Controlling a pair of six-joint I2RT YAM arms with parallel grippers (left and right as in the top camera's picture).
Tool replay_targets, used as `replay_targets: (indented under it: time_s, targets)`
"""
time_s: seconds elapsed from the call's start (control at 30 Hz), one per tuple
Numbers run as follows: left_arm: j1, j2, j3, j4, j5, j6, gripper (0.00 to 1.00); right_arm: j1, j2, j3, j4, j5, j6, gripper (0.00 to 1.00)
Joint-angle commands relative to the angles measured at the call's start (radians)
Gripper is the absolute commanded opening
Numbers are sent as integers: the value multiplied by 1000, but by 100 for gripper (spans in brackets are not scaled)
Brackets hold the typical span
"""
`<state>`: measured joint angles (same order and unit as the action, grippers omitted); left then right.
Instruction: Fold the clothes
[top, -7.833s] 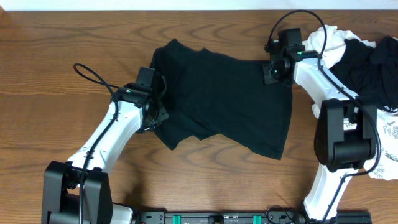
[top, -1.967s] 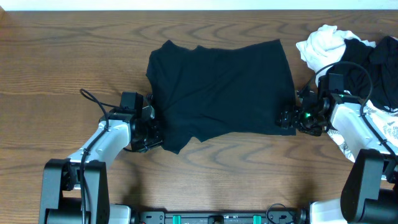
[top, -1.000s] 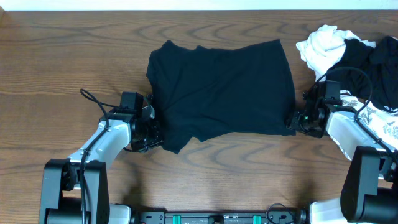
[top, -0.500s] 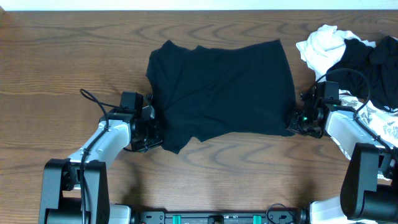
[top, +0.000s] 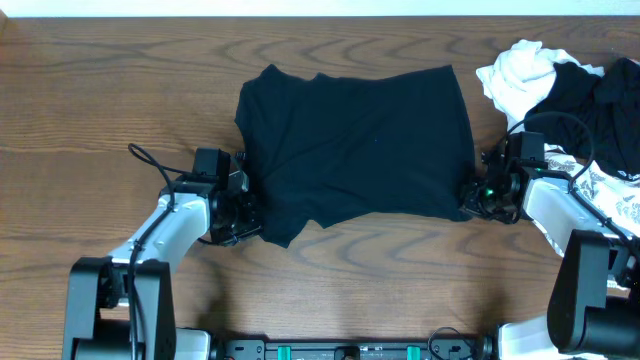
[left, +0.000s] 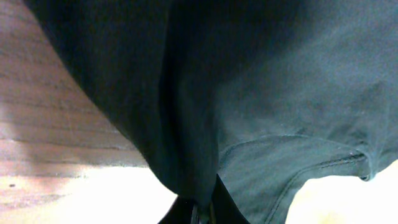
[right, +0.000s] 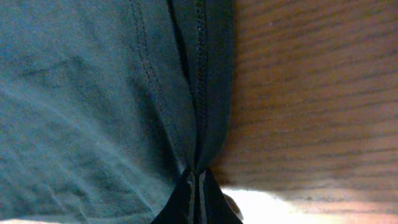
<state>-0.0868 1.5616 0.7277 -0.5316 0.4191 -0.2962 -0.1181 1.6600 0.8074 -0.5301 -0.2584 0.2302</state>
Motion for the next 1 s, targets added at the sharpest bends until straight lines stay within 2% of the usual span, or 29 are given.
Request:
replay_targets:
  time_s: [0.0, 0.43, 0.63, 0.97]
  targets:
    - [3, -77, -6, -5, 0, -13, 6, 8, -42, -16, -11, 15, 0, 1]
    - [3, -318, -6, -76, -129, -54, 6, 7, -227, -16, -13, 15, -6, 1]
    - [3, -369, -6, -119, -177, -79, 6, 7, -245, -16, -55, 15, 2, 1]
    - [3, -408, -6, -160, -177, -84, 6, 7, -292, -16, -128, 16, 2, 1]
